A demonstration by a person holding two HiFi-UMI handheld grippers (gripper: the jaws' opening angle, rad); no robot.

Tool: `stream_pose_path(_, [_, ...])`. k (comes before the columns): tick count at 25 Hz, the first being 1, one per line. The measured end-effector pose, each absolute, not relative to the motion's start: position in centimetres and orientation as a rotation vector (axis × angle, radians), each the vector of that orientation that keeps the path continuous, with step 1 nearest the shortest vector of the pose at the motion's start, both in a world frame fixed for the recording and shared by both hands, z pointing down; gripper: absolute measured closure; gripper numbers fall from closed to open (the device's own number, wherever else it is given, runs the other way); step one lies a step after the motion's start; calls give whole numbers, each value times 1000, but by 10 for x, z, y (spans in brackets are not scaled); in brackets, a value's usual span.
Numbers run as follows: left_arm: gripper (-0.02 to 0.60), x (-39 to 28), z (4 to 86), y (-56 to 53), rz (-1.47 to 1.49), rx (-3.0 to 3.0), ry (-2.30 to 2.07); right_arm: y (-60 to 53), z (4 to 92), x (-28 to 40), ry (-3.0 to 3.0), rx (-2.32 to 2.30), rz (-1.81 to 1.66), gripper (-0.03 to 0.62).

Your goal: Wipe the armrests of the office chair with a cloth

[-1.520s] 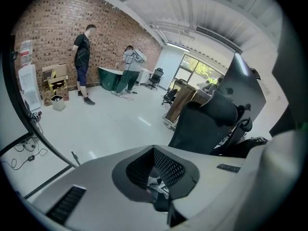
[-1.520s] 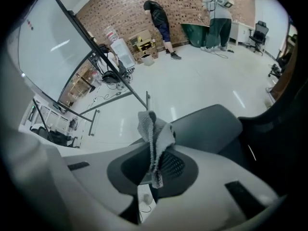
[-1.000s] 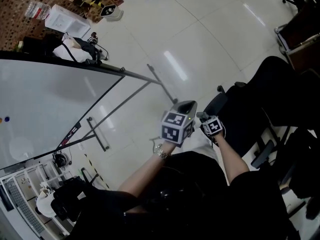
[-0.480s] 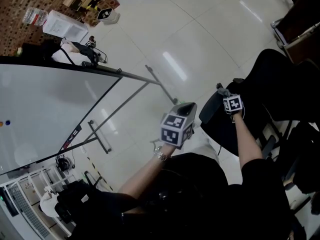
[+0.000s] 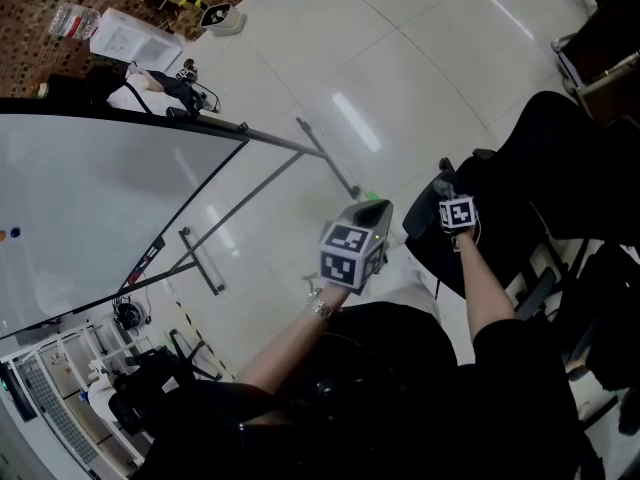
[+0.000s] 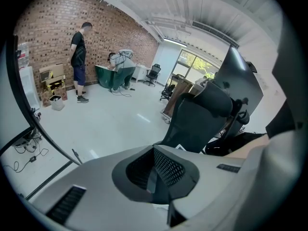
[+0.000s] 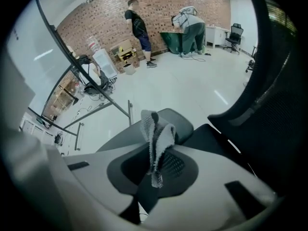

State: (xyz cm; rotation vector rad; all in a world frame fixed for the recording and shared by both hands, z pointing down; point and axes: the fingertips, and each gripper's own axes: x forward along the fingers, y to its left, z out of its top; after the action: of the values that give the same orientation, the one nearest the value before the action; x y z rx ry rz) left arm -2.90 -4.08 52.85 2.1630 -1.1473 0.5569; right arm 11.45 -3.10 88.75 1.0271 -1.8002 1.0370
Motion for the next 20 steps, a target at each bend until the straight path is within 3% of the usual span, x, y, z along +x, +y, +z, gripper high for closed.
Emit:
stream_pose_path(12, [581, -29, 526, -37, 562, 2181, -1129, 72, 878, 9, -1886, 799, 981, 560])
stream_pose_path(20, [581, -31, 528, -29, 559, 2180, -1129, -3, 871, 78, -1858, 838, 904, 560])
